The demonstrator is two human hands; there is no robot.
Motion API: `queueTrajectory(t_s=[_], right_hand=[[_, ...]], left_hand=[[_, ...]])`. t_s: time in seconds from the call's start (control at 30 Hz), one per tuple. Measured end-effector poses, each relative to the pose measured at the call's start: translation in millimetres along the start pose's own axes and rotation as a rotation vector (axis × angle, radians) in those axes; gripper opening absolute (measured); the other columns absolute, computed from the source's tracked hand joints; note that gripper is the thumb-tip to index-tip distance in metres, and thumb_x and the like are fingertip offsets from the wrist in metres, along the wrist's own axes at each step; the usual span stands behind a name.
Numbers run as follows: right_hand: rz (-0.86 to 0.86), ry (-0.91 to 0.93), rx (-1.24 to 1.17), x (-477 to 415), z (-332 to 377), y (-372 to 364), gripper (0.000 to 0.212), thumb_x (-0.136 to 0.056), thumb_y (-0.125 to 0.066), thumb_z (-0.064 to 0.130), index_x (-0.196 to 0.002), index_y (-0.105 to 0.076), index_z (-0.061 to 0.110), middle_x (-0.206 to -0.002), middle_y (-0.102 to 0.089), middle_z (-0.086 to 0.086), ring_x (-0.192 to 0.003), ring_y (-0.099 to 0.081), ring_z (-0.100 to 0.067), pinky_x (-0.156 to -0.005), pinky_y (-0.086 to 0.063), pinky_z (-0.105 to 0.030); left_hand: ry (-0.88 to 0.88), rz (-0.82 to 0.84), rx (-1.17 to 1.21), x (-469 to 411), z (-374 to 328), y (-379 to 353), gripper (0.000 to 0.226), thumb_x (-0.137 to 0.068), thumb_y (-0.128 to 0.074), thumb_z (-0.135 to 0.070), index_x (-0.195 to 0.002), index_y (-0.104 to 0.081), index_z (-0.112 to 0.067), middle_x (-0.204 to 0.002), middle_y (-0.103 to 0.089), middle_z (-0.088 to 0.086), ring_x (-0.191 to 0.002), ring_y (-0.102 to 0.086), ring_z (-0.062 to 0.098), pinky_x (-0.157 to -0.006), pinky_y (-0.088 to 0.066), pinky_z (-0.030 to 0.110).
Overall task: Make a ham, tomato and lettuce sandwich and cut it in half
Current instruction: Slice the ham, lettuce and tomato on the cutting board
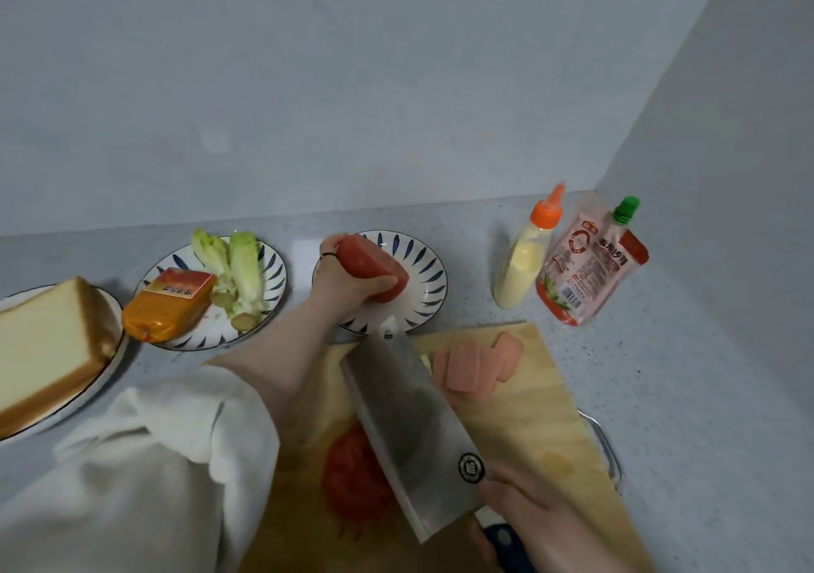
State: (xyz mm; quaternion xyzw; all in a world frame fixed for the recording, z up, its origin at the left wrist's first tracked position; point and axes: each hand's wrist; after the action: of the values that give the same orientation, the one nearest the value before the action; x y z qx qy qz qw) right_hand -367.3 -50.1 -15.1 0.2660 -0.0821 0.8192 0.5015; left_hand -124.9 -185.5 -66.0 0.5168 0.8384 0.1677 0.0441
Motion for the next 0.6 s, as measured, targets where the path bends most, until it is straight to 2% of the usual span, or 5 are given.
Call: queueTrajectory(t_s=[0.07,0.17,0.3,0.4,0.6], right_hand=[[0.019,-0.002,0.040,-5.7,4.9,3.1,0.042,-0.091,-0.043,0.000,-0.056,-0.053,0.020,-0.045,-0.059,0.016,-0.050,-0.052,0.012,-0.052,-0.038,-0.003],[0.059,-0.035,0.051,-1.4,8.1,-1.3,0.033,-0.093,-0.043,0.008,-0.068,-0.060,0.022,-0.061,-0.059,-0.011,-0.064,-0.055,-0.023,-0.048,-0.043,-0.022],[0.104,0.026,0.046,3.2,1.3,-4.7,0.029,-0.092,-0.042,0.008,-0.072,-0.061,0.017,-0.057,-0.055,0.004,-0.050,-0.049,0.002,-0.049,-0.036,-0.007],[0.103,0.048,0.075,12.9,2.8,-10.5,0.028,-0.093,-0.042,0.008,-0.075,-0.062,0.017,-0.068,-0.062,-0.015,-0.049,-0.049,0.006,-0.049,-0.036,-0.004],[0.102,0.230,0.333,21.8,-3.1,-25.7,0.031,-0.092,-0.042,0.010,-0.096,-0.058,0.037,-0.054,-0.055,0.034,-0.054,-0.049,0.017,-0.054,-0.035,-0.002]], left_hand=[[-0.049,0.027,-0.144,-3.1,0.8,0.7,0.088,-0.059,-0.083,-0.020,-0.128,-0.030,-0.021,-0.121,-0.041,0.002,-0.113,-0.043,0.025,-0.097,-0.039,0.034],[-0.097,0.024,-0.321,2.3,-0.4,8.4,0.089,-0.056,-0.083,-0.035,-0.127,-0.032,-0.020,-0.114,-0.048,-0.001,-0.112,-0.048,0.026,-0.092,-0.038,0.030],[-0.150,-0.104,-0.660,9.4,6.5,17.7,0.087,-0.054,-0.073,-0.058,-0.122,-0.041,-0.014,-0.118,-0.055,0.004,-0.121,-0.043,0.024,-0.113,-0.011,0.043],[-0.126,-0.087,-0.758,15.6,9.7,24.4,0.088,-0.056,-0.070,-0.062,-0.125,-0.043,-0.014,-0.127,-0.050,0.004,-0.133,-0.026,0.021,-0.112,0.006,0.041],[-0.132,0.018,-0.924,26.9,11.4,47.3,0.079,-0.074,-0.060,-0.058,-0.137,-0.034,-0.017,-0.142,-0.039,0.005,-0.139,-0.015,0.024,-0.113,0.001,0.043]])
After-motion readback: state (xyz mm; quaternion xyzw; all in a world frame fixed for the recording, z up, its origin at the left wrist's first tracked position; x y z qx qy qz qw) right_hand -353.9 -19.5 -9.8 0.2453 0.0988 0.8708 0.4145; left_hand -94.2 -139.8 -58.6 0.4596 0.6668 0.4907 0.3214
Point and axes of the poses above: each hand's wrist, its own x-axis away from the middle knuckle, its own y-axis out of the back of the hand, z = x × y
